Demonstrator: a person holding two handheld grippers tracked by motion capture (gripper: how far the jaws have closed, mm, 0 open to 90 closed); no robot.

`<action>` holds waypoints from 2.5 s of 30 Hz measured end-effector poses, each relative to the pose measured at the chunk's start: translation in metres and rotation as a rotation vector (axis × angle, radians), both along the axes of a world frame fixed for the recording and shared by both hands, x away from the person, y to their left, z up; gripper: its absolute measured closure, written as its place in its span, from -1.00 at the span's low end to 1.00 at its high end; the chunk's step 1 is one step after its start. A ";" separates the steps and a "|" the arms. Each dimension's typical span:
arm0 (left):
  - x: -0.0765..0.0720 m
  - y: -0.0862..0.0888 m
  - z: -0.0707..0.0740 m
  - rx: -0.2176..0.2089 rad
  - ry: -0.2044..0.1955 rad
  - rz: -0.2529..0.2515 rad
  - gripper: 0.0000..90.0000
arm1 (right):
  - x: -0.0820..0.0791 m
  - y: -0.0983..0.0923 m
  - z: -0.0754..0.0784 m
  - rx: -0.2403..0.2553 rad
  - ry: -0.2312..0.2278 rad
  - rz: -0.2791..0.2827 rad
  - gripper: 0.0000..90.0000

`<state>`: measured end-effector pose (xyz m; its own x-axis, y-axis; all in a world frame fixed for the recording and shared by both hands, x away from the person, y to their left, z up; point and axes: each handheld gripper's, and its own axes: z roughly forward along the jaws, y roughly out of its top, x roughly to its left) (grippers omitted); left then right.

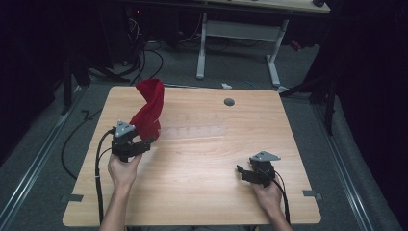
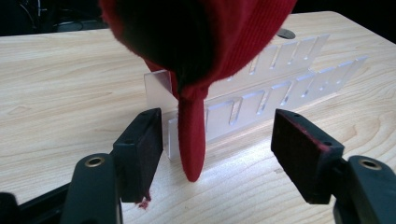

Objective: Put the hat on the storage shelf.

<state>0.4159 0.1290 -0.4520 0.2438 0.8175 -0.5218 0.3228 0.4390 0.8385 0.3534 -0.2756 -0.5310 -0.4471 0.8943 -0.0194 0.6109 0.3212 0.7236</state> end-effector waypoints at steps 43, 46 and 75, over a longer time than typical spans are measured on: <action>-0.051 0.013 -0.001 -0.043 -0.010 -0.035 -0.29 | 0.000 0.000 0.000 0.000 0.000 0.000 -0.22; -0.054 0.011 -0.001 -0.041 -0.009 -0.040 -0.30 | 0.000 0.000 0.000 0.000 0.000 -0.001 -0.22; -0.072 -0.002 -0.014 -0.048 0.015 -0.079 -0.31 | 0.000 0.000 0.000 0.000 0.000 -0.002 -0.21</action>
